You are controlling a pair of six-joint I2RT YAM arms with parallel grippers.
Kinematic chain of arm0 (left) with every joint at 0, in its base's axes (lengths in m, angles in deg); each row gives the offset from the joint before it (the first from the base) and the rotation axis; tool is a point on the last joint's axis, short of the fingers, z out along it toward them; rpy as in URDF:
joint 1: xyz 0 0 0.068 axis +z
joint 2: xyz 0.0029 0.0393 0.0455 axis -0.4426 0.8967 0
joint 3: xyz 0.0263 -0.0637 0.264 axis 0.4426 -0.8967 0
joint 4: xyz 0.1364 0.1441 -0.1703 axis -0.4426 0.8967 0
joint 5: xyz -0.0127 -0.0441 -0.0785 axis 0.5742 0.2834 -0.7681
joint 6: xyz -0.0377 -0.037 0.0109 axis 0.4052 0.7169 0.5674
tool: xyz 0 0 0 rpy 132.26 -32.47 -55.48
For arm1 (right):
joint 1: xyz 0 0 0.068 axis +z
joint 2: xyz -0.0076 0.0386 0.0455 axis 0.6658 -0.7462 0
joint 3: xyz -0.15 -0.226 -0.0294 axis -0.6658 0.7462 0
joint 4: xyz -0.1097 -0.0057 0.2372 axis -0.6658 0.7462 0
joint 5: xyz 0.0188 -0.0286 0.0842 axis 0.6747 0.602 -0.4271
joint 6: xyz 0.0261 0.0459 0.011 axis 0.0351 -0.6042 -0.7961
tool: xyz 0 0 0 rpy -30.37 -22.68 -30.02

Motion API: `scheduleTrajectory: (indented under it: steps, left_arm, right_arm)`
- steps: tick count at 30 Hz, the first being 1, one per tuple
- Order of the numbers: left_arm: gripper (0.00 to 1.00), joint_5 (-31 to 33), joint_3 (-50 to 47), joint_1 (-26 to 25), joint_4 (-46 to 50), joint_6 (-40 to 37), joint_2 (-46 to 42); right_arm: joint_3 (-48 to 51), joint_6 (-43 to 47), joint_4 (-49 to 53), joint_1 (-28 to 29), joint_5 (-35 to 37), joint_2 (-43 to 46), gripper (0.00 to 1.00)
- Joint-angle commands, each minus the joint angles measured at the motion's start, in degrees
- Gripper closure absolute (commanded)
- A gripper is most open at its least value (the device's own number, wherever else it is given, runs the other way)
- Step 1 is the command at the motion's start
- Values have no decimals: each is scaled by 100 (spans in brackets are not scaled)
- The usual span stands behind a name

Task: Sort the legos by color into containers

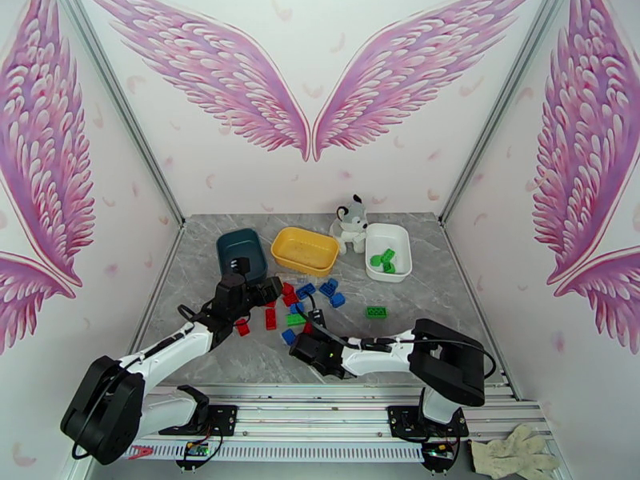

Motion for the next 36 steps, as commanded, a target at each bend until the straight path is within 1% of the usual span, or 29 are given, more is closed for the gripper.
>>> scheduleTrajectory:
  steps: [1,4,9,11,14,18,22,24,26,29,32,36]
  left_arm:
    - [1,-118,114,-157,-69,-78,191]
    - [1,-168,232,-324,-78,-102,396]
    - [1,-220,447,-626,-52,-203,715]
    - [1,-218,534,-798,-17,-274,810]
    - [1,-174,686,-1055,19,-384,919]
    - [1,-215,870,-1359,84,-542,1049]
    - [1,-123,1057,-1673,199,-725,1123]
    - [1,-1,1146,-1817,321,-848,1131]
    - [1,122,1205,-1930,407,-950,1118]
    - [1,242,1263,-2052,501,-1050,1071]
    - [1,346,1289,-2111,570,-1123,1042]
    - [1,392,1317,-2129,617,-1153,1043]
  right_arm:
    - [221,-29,16,-93,7,331,76]
    - [377,-9,-4,-218,-16,521,83]
    - [509,124,121,-532,30,997,84]
    - [548,262,188,-784,70,1322,84]
    - [634,546,186,-1431,-52,1890,82]
    - [634,883,168,-2620,-420,2507,81]
    - [367,1111,84,-3762,-694,2763,79]
    - [11,1208,103,-4222,-844,2608,79]
    - [-474,1288,206,-4586,-981,2245,79]
    - [-1350,1355,428,-5090,-1273,1443,81]
    - [-2206,1387,748,-5418,-1432,628,81]
    - [-3094,1485,1122,-5640,-1517,-260,74]
